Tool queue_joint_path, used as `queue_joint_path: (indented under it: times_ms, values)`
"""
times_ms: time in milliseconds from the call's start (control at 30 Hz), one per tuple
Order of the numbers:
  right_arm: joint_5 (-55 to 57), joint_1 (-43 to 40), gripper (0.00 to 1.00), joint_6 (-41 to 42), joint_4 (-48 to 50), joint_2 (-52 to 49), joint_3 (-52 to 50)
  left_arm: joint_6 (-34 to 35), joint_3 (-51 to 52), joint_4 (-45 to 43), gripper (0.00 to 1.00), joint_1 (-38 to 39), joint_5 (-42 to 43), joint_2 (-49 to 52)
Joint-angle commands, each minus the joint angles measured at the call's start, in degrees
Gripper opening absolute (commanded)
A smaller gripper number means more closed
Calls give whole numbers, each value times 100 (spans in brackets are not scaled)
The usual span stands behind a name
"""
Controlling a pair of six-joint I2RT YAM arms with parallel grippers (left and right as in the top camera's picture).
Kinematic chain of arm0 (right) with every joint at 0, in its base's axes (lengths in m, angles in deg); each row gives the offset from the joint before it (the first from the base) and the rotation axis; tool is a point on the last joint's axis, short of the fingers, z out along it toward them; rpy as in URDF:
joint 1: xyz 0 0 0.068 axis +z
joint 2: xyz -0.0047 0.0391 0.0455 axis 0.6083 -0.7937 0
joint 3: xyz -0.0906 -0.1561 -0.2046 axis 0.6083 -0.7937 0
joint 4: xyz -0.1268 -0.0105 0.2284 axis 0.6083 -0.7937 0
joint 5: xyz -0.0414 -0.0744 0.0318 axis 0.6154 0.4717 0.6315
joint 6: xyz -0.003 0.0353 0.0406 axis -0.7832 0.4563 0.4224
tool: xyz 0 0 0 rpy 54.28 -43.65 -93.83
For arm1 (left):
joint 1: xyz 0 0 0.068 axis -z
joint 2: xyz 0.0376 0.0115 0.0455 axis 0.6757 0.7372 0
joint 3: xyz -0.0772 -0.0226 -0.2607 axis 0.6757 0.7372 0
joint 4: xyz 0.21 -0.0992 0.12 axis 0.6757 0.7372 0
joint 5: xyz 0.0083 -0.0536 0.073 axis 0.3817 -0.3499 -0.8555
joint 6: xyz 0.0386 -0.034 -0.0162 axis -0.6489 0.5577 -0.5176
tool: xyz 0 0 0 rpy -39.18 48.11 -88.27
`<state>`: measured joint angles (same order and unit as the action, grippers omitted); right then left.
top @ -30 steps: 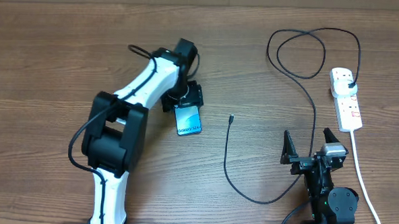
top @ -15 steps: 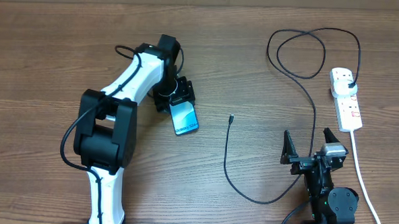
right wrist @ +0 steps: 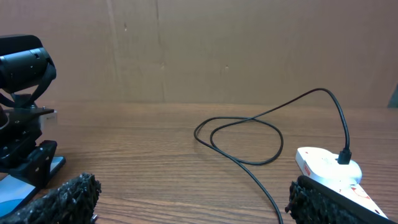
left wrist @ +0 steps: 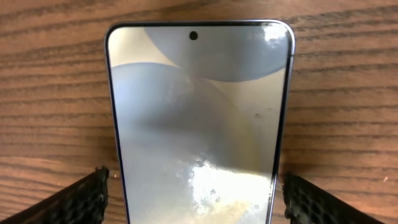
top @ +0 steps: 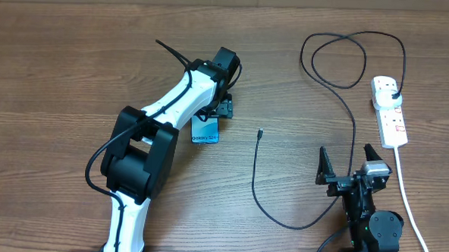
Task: Plug charger to phone and switch on socket
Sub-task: 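Tilt the phone up with the left gripper, pivoting on its bottom edge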
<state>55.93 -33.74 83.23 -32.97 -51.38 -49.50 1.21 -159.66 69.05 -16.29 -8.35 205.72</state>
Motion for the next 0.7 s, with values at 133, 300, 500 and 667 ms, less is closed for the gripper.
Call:
queue_joint_path:
  times_ms: [133,300,500,667]
  values:
    - [35,-33,100,-7,33,42,-59,-223,-125,4,100,-42,-22,57]
    - [35,-33,100,-7,33,42,-59,258,-122,125,100,-197,501,57]
    - [35,-33,100,-9,33,42,-59,258,-122,-63,100,-197,507,57]
    - [35,-33,100,-9,33,42,-59,260,-120,-76,100,-199,507,103]
